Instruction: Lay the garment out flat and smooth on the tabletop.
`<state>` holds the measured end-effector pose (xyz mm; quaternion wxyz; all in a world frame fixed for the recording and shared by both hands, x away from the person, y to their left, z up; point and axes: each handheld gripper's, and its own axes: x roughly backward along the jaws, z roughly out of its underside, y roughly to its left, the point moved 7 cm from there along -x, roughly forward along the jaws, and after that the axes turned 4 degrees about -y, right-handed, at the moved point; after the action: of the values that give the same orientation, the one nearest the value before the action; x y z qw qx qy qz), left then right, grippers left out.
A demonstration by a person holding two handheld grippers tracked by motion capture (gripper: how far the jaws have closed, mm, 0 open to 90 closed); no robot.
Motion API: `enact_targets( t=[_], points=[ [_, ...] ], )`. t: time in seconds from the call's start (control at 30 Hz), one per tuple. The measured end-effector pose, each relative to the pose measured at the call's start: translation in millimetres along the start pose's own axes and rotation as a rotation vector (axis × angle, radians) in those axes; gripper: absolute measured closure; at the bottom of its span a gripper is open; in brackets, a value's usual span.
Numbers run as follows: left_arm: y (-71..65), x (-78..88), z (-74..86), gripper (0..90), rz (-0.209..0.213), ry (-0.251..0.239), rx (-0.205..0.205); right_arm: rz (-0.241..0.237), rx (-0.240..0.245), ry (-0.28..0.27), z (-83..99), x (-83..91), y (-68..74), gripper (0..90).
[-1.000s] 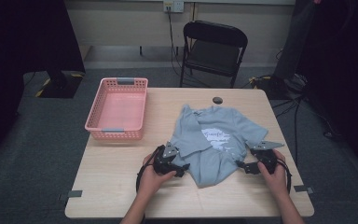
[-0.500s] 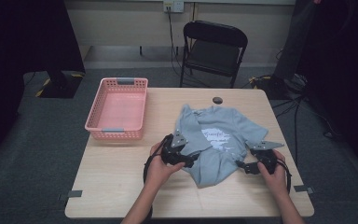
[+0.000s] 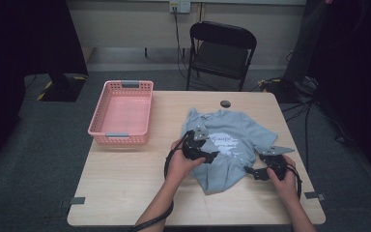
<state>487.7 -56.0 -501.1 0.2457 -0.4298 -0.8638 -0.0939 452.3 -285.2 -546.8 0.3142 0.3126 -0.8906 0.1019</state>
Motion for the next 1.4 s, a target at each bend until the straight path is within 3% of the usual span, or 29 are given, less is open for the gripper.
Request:
enact_targets(
  t=[0.17, 0.3, 0.4, 0.63, 0.77, 0.97, 1.23, 1.4],
  points=[
    [2.6, -17.0, 1.4, 29.5, 0.001, 0.01, 0.025, 0.0, 0.0, 0.0, 0.0, 0.0, 0.0, 11.8],
    [-3.1, -30.7, 5.5, 38.7, 0.03, 0.041, 0.01, 0.0, 0.0, 0.0, 0.0, 0.0, 0.0, 11.8],
    [-4.3, -38.8, 8.9, 45.1, 0.027, 0.073, -0.002, -0.002, 0.0, 0.0, -0.1, -0.1, 0.0, 11.8],
    [-7.0, -49.4, 9.7, 63.9, 0.042, 0.094, -0.009, -0.003, 0.0, 0.0, -0.1, -0.1, 0.0, 11.7],
    [-4.1, -48.8, 10.6, 78.3, 0.039, 0.103, 0.017, -0.005, 0.001, 0.0, -0.2, -0.2, -0.1, 11.8],
    [-4.3, -44.5, 6.9, 88.2, 0.052, 0.105, 0.012, -0.005, 0.001, 0.001, -0.2, -0.2, 0.0, 11.8],
    [-3.5, -28.7, -9.9, 88.7, 0.049, 0.063, 0.013, -0.006, 0.001, 0.0, -0.2, -0.2, 0.0, 11.8],
    [3.5, -13.0, -18.8, 88.8, 0.041, 0.018, 0.041, -0.005, 0.001, 0.001, -0.2, -0.2, 0.0, 11.8]
  ],
)
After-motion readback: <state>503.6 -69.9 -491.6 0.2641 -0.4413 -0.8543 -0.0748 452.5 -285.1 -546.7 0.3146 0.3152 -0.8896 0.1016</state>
